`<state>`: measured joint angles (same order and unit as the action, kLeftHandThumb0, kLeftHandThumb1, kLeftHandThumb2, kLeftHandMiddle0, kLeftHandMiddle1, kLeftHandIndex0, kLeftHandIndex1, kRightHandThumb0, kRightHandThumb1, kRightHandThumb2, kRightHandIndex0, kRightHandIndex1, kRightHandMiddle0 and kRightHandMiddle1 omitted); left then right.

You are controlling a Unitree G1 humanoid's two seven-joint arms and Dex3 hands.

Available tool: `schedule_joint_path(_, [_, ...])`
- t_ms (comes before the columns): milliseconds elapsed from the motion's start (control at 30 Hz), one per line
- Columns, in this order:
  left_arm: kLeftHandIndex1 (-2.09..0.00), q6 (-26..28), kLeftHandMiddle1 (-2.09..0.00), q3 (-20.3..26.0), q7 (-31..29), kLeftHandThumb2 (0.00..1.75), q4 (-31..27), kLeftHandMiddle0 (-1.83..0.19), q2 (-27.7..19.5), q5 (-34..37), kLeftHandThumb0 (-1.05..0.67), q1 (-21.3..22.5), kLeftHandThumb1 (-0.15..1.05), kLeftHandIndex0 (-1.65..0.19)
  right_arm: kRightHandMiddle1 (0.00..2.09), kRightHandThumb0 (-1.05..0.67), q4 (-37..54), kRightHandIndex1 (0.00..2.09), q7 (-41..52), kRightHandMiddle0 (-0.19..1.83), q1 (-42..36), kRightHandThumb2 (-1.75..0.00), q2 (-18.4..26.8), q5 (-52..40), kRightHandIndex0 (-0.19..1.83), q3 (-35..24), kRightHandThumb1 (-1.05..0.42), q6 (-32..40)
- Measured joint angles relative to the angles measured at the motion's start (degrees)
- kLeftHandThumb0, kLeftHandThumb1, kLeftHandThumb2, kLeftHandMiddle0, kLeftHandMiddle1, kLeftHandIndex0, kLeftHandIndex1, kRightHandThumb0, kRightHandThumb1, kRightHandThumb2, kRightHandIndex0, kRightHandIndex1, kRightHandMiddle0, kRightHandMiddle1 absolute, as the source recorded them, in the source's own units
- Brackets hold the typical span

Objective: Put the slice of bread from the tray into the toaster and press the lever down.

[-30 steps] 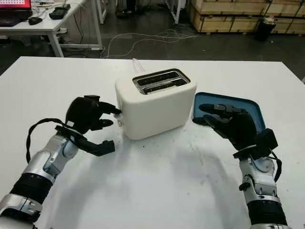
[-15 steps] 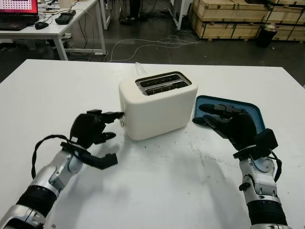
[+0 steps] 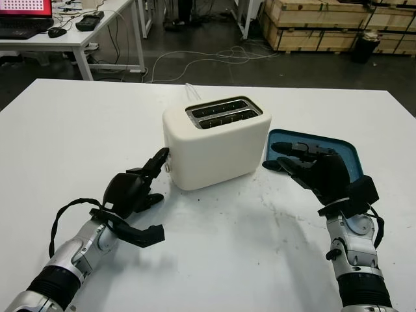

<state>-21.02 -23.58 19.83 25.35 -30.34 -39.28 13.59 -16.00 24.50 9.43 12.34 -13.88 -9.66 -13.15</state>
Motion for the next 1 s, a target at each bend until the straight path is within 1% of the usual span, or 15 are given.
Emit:
schedule_joint_path(67, [0.00,0.54,-1.61,0.30,-2.26,0.02,-1.63,-0.62,-0.84,0.42,-0.21,-0.18,0.79,-1.26,0.00,-0.49,0.00,0.00,0.01,1.16,0.00,0.00,0.00,0.00,1.24,0.00,-0.92,0.00])
schedule_joint_path(133, [-0.01,1.44,-1.52,0.57,-4.67,0.01,-3.27,-0.66,-1.78,0.72,-0.23,-0.24,0.80,-1.26,0.00,-0.49,0.00,0.00,-0.01,1.16,0.00,0.00,0.00,0.00,1.24,-0.01,-0.92,0.00])
schedule_joint_path(233, [-0.01,2.18,-1.52,1.01,-7.16,0.01,-4.81,-0.69,-2.56,0.82,-0.23,-0.25,0.80,-1.27,0.00,-0.48,0.00,0.00,-0.10,1.16,0.00,0.00,0.00,0.00,1.24,0.00,-0.92,0.00])
schedule_joint_path(400, [-0.02,2.83,-1.55,1.66,-8.84,0.00,-6.28,-0.71,-3.07,0.73,-0.23,-0.38,0.78,-1.28,0.00,-0.48,0.05,0.00,-0.39,1.16,0.00,0.00,0.00,0.01,1.24,0.01,-0.91,0.46])
schedule_joint_path(567, [-0.02,3.13,-1.59,2.52,-9.38,0.00,-7.42,-0.70,-3.09,0.59,-0.22,-0.66,0.76,-1.28,0.00,-0.49,0.03,0.00,-0.17,1.15,0.00,0.00,-0.01,0.00,1.24,0.00,-0.92,0.44])
schedule_joint_path(700, [-0.02,3.81,-1.54,3.81,-8.31,0.00,-9.01,-0.74,-3.12,0.23,-0.23,-0.67,0.76,-1.29,0.00,-0.48,0.02,0.00,-0.19,1.15,0.00,0.00,-0.01,0.01,1.24,0.00,-0.92,0.44])
schedule_joint_path(833, [-0.02,4.08,-1.51,4.59,-7.17,0.01,-9.59,-0.72,-3.02,-0.40,-0.23,-0.57,0.77,-1.28,0.00,-0.49,0.02,0.00,-0.15,1.16,0.00,0.00,-0.01,0.00,1.24,-0.02,-0.92,0.44])
schedule_joint_path(933, [-0.02,4.09,-1.47,4.90,-6.55,0.00,-9.64,-0.76,-2.82,-0.74,-0.24,-0.55,0.77,-1.29,0.00,-0.49,0.01,0.01,-0.09,1.16,0.00,0.00,-0.01,0.00,1.25,-0.02,-0.91,0.44])
schedule_joint_path(967, [-0.02,4.09,-1.48,4.97,-6.14,0.00,-9.63,-0.77,-2.77,-0.92,-0.23,-0.53,0.76,-1.30,0.00,-0.49,0.01,0.01,-0.10,1.16,0.00,0.00,-0.01,0.00,1.25,-0.02,-0.91,0.44])
schedule_joint_path(1000, [-0.04,4.07,-1.55,5.07,-5.35,0.00,-9.61,-0.77,-2.71,-1.14,-0.21,-0.48,0.72,-1.32,0.00,-0.49,0.01,0.00,-0.11,1.16,0.00,0.00,-0.01,0.00,1.25,-0.02,-0.91,0.44])
